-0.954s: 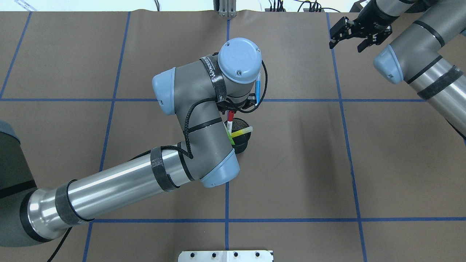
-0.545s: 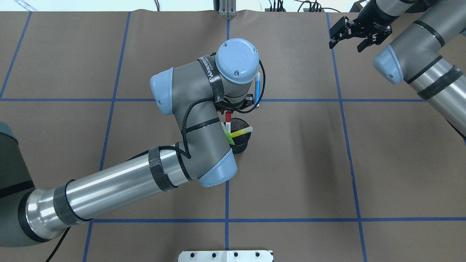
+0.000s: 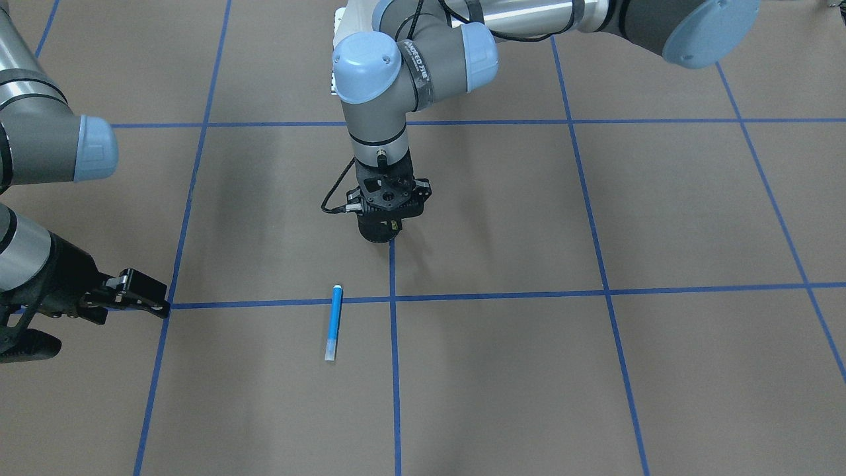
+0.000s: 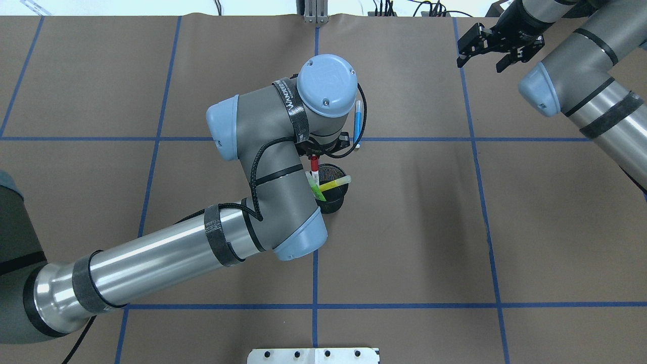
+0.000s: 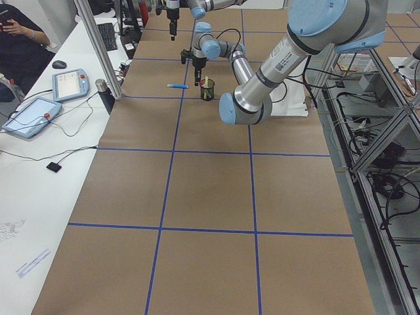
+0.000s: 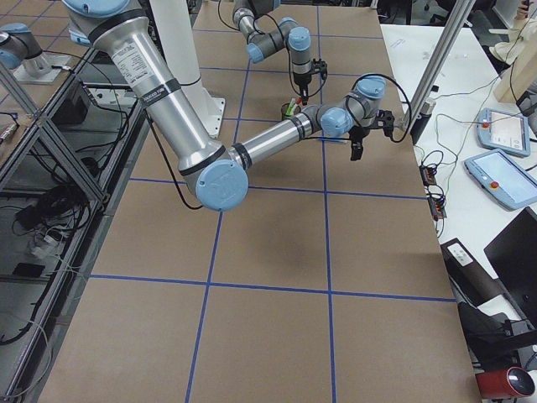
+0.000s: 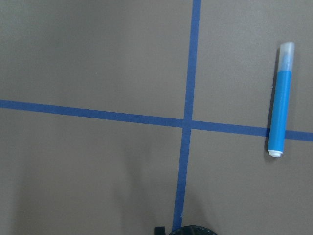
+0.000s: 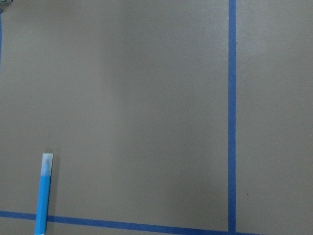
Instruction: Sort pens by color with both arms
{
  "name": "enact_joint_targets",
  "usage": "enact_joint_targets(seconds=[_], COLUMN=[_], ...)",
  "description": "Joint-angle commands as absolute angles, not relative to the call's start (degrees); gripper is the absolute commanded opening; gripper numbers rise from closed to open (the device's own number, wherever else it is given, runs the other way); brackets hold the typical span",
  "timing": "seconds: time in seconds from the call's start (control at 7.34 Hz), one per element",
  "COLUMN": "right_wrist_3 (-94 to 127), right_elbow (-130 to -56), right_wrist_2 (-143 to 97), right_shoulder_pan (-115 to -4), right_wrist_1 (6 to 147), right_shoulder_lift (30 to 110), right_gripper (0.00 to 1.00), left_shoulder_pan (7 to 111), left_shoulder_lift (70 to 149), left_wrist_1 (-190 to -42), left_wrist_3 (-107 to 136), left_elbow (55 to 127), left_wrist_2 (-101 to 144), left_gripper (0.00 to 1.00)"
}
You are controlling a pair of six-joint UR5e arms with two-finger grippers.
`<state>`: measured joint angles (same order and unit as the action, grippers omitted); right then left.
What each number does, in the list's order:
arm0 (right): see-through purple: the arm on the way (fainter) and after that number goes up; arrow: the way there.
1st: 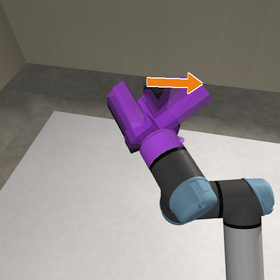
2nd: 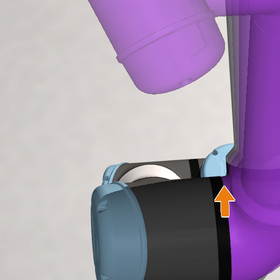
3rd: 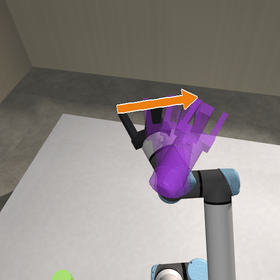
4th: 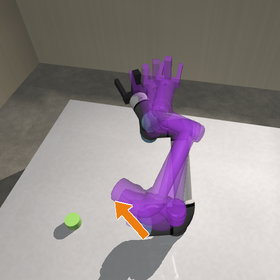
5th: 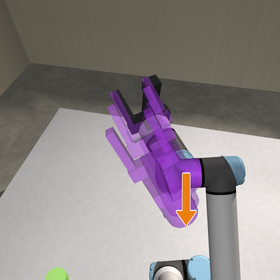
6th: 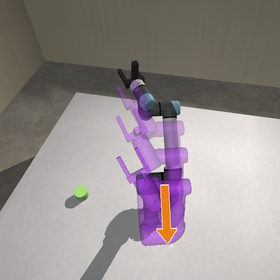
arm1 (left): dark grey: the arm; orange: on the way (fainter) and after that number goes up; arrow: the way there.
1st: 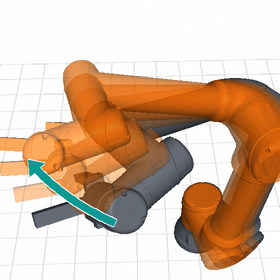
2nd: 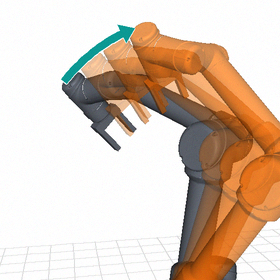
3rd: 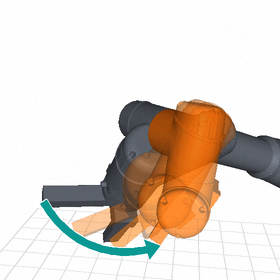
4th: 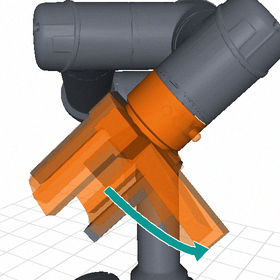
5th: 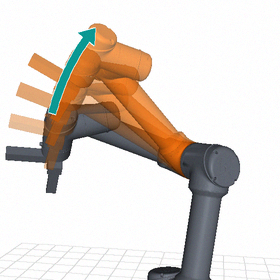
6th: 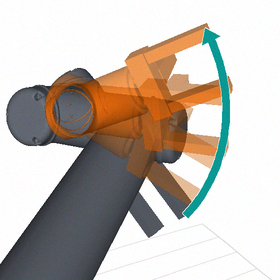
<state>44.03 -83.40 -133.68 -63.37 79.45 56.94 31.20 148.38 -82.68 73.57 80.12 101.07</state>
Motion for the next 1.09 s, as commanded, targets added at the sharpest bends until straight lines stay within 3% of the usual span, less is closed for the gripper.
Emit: enact_joint_targets(seconds=[0.0, 0.27, 0.95], right_wrist_3=[44.03, 44.03, 44.03], right_elbow=[-83.41, -83.41, -83.32], right_wrist_2=[-133.68, -133.68, -133.68], right_shoulder_pan=[-63.46, -63.37, -63.37], right_wrist_1=[79.45, 79.45, 79.45], right_shoulder_lift=[57.04, 56.95, 57.04], right_gripper=[0.99, 0.99, 0.99], left_shoulder_pan=[31.2, 31.2, 31.03], left_shoulder_lift=[148.36, 148.27, 146.35], left_wrist_1=[-82.62, -82.18, -82.18], left_wrist_3=[73.56, 73.65, 74.0], left_elbow=[80.77, 81.21, 83.13], left_wrist_2=[101.16, 101.16, 101.16], left_gripper=[0.24, 0.32, 0.33])
